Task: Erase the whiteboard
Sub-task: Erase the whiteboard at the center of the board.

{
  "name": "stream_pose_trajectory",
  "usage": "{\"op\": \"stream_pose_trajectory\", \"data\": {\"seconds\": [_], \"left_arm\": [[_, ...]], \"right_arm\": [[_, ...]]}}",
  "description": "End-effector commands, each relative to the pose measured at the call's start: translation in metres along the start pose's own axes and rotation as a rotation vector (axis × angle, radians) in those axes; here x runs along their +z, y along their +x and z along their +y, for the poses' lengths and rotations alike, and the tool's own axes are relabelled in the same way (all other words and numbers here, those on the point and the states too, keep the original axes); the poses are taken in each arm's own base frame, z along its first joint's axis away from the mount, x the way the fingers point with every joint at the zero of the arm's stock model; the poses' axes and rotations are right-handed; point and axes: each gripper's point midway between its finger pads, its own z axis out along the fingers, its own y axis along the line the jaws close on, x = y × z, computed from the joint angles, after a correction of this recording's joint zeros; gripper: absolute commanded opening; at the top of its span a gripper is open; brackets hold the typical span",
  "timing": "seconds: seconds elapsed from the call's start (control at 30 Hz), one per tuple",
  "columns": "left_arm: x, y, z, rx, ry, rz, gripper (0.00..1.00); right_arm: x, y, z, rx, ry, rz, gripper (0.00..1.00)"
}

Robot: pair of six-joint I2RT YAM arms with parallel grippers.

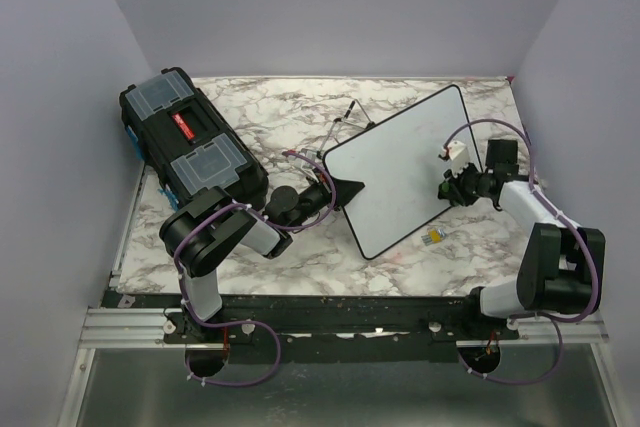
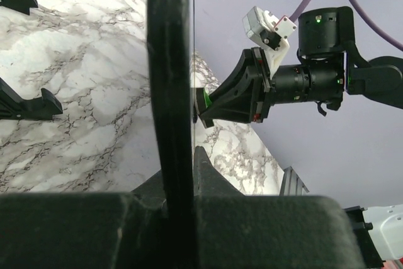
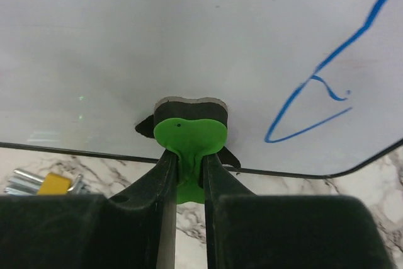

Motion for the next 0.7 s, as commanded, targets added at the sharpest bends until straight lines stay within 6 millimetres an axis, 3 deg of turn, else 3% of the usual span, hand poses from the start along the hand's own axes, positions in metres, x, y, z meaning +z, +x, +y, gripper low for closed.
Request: {"op": "stream_pose_trajectory", "data": {"seconds": [0.0,0.2,0.3,0.43,0.67], "left_arm": [[0.0,-0.03,-0.069,0.016,0.265,-0.074,0.0],[0.0,-0.029,-0.069,0.012,0.263,-0.072,0.0],[-0.001,-0.03,-0.069,0.013,0.262,-0.073,0.0],[-0.003,-0.03,-0.068,0.018,0.259,-0.075,0.0],[-0.002,-0.028,-0.066,0.012,0.256,-0.068,0.0]], "right_arm": [[-0.002,-0.01,0.037,0.017,-0.181,-0.062,0.01],[-0.009,-0.079,-0.007,0.111,-0.088,-0.232,0.01],[-0.01,-0.097,-0.035,0.16,0.013,-0.266,0.01],[-0.005,-0.086,-0.063,0.205,0.133,-0.196,0.01],[-0.001,-0.029,-0.064,0.216,0.191,-0.066,0.01]]}}
